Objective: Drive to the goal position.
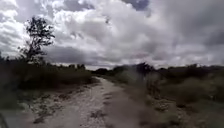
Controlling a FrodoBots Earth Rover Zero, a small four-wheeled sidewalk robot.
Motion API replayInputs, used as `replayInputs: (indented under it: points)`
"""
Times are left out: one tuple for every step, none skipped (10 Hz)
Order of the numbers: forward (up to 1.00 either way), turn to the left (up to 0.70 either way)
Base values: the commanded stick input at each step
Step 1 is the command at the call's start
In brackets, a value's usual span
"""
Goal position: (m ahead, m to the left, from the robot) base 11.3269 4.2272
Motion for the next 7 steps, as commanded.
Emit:
replayInputs:
  points:
    - [0.69, 0.01]
    - [0.69, 0.01]
    - [0.69, 0.01]
    - [0.69, 0.01]
    - [0.69, 0.01]
    - [0.69, 0.01]
    - [0.69, 0.01]
